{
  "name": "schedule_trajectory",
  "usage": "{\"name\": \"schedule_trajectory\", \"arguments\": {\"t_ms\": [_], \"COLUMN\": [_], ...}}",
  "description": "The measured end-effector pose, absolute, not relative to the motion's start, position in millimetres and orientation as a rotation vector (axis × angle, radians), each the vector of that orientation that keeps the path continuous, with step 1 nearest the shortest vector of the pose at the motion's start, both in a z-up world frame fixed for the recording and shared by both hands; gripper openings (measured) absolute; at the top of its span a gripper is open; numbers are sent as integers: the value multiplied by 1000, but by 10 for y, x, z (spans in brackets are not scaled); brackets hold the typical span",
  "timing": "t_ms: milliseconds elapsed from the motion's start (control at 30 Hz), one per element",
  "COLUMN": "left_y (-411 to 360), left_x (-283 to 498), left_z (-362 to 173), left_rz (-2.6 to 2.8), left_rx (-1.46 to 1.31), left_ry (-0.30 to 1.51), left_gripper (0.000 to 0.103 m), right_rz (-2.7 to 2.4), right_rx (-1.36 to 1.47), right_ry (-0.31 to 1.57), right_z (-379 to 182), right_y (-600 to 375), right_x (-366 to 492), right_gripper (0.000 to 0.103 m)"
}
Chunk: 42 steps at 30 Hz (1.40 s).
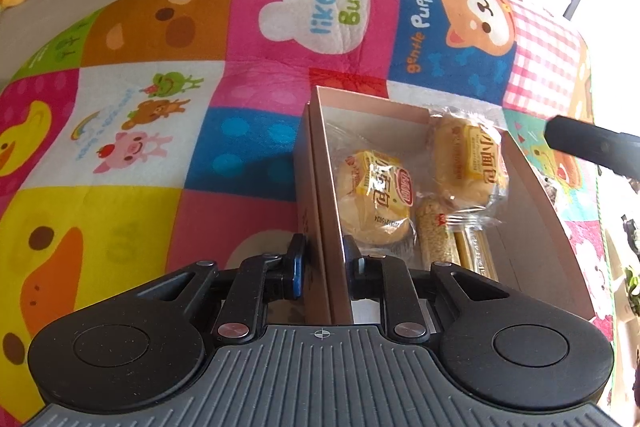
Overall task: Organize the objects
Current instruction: 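Carry the bun over the pink box and open the right tool, then move the right tool toward the yellow-wrapped stick bar on the mat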
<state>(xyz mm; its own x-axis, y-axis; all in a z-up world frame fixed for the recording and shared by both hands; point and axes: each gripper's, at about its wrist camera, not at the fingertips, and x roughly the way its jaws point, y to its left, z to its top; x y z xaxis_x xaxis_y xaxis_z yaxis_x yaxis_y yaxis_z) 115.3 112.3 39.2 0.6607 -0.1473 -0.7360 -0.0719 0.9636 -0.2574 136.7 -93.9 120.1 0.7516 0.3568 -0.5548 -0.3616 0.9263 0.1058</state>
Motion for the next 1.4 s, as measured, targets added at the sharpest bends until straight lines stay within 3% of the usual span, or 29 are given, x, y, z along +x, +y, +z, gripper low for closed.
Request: {"name": "schedule_trajectory", "arguments": {"t_ms": [100, 267, 533, 800, 833, 967, 1067, 1400], "left_y": [1122, 1120, 1059, 1020, 1019, 1024, 1029, 1037], "left_x": [1152, 1142, 1131, 1132, 1134, 1132, 1127, 1127], "left_z": [392, 390, 406, 417, 418, 418, 415, 415], "left_rz": [-46, -43, -31, -16, -15, -16, -16, -13], "left_rx": [-274, -278, -249, -231, -232, -236, -241, -247], "left_ry": [851, 849, 859, 875, 875, 875, 876, 878], "left_gripper": [22, 22, 21, 21, 21, 21, 21, 21], "right_rz": [377, 241, 92, 81, 79, 92, 128, 61], "right_rx": [29, 14, 13, 54, 20, -180, -134, 69], "right_ry": [605, 619, 747, 720, 706, 664, 690, 650], "right_z": [1115, 939, 402, 236, 240, 224, 232, 368], "right_y": [-1152, -1727, -2333, -2270, -2212, -1911, -1888, -2327], "right_x": [1232, 782, 161, 287, 302, 414, 548, 387], "right_gripper": [69, 72, 73, 72, 72, 46, 36, 38]}}
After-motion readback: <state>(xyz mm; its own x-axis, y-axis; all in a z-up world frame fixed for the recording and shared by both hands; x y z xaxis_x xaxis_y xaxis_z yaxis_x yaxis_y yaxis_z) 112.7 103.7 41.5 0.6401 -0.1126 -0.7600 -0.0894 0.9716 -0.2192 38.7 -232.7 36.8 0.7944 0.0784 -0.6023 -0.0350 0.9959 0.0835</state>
